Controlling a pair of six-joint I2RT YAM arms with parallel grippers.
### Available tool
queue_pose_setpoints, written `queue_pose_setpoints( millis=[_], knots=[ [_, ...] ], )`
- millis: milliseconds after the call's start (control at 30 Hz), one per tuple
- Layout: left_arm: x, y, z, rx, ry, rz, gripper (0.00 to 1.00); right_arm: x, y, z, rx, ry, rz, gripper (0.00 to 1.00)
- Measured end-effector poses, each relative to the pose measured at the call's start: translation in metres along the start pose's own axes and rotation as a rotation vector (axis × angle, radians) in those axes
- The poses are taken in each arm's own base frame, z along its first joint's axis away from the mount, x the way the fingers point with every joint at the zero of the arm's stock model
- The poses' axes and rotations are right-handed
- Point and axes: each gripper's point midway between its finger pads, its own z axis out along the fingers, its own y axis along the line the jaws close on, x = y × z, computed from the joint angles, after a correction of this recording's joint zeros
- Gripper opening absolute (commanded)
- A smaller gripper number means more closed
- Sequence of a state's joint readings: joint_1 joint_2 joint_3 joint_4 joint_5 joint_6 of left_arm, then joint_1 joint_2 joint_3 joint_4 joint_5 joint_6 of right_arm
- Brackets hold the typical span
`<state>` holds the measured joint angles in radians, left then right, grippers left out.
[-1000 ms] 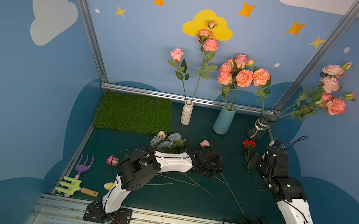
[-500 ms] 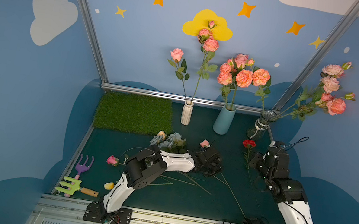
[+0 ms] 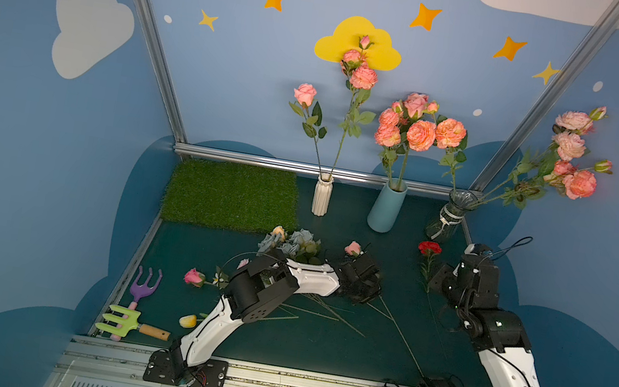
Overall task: Place the pink flowers into the vase
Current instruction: Pick up the flower at the center of the board.
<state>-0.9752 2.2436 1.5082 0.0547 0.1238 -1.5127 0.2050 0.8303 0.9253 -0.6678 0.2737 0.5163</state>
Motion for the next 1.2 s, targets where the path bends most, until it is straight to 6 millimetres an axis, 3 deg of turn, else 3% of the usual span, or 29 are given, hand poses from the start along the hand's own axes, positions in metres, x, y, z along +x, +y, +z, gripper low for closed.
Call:
queue_pose_setpoints(
  millis=[267,933,1100,1200],
  knots=[
    [-0.002,-0.008,0.001,0.019,-0.010,0.000,0.12,0.000,0.000,0.000,-0.004,0.002,0.002,0.47],
    [-0.014,-0.014,0.002,0.053,-0.077,0.038,0.02,0.002,-0.002,0.002,-0.001,0.007,0.007,0.47],
    [-0.021,-0.019,-0.012,0.075,-0.133,0.100,0.02,0.001,-0.002,0.001,-0.004,0.002,0.007,0.46],
    [-0.025,-0.033,-0.029,0.108,-0.177,0.146,0.02,0.001,-0.001,0.000,-0.009,0.001,0.004,0.45]
  ],
)
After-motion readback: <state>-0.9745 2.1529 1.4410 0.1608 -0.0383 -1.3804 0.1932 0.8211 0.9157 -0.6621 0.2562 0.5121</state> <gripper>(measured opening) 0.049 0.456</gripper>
